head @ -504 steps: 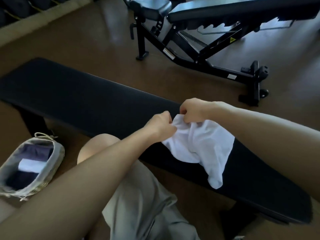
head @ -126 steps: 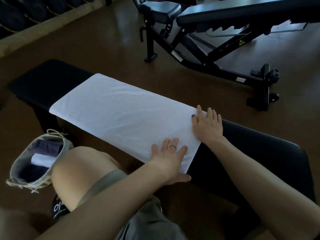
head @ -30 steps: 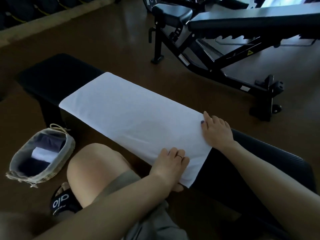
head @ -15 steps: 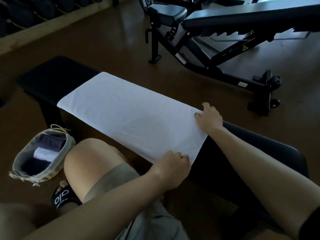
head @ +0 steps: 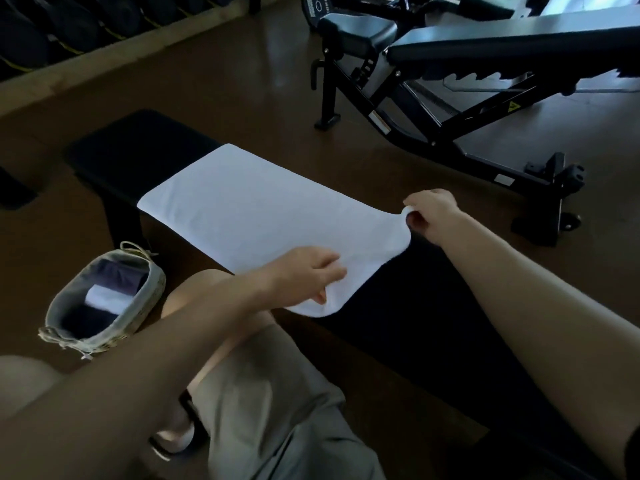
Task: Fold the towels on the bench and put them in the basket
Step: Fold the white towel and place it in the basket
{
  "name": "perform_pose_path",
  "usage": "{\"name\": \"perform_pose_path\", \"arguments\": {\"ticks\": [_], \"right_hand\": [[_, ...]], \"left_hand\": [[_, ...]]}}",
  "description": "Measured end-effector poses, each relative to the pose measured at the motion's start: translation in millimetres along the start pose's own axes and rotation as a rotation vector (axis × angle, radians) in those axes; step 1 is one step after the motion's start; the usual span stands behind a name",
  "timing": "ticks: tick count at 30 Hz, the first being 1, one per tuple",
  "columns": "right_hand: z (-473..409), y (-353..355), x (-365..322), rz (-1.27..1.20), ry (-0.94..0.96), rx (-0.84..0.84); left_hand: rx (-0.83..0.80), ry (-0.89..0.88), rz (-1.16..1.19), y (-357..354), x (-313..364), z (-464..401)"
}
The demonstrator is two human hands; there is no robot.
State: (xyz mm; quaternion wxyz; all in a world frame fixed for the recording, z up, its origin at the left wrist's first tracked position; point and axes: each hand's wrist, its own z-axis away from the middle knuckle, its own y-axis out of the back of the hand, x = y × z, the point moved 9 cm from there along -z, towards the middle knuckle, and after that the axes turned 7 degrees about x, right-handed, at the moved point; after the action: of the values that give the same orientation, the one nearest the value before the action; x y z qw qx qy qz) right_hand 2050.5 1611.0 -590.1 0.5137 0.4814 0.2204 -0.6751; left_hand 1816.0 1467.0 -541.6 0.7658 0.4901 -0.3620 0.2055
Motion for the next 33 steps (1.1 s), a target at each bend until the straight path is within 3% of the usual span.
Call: {"name": "perform_pose_path", "arguments": {"ticks": [4, 8, 11, 20, 24, 28, 33], "right_hand": [[2, -56, -40, -0.253, 0.038, -0.218], [19, -110, -70, -0.446, -0.07, -0.253], [30, -156, -95, -0.461, -0.035, -0.314], [15, -300, -135, 0.164, 0.343, -0.43], [-2, -358, -129, 0.46, 0.476, -0.346], [-24, -402, -119, 0.582, 0.542, -0.353], [-35, -432, -108, 0.772, 0.693, -0.292]], "left_hand": [[0.155, 0.066, 0.216, 64, -22, 15], [0.328, 0.195, 0.519, 115, -56, 30], [0.456, 0.247, 0.639, 154, -86, 36], [0.685, 0.357, 0.654, 234, -196, 34], [0.737, 0.45, 0.61, 254, -252, 23], [0.765, 0.519, 0.491, 260, -288, 11], [0.838, 0.541, 0.513, 266, -309, 7]]}}
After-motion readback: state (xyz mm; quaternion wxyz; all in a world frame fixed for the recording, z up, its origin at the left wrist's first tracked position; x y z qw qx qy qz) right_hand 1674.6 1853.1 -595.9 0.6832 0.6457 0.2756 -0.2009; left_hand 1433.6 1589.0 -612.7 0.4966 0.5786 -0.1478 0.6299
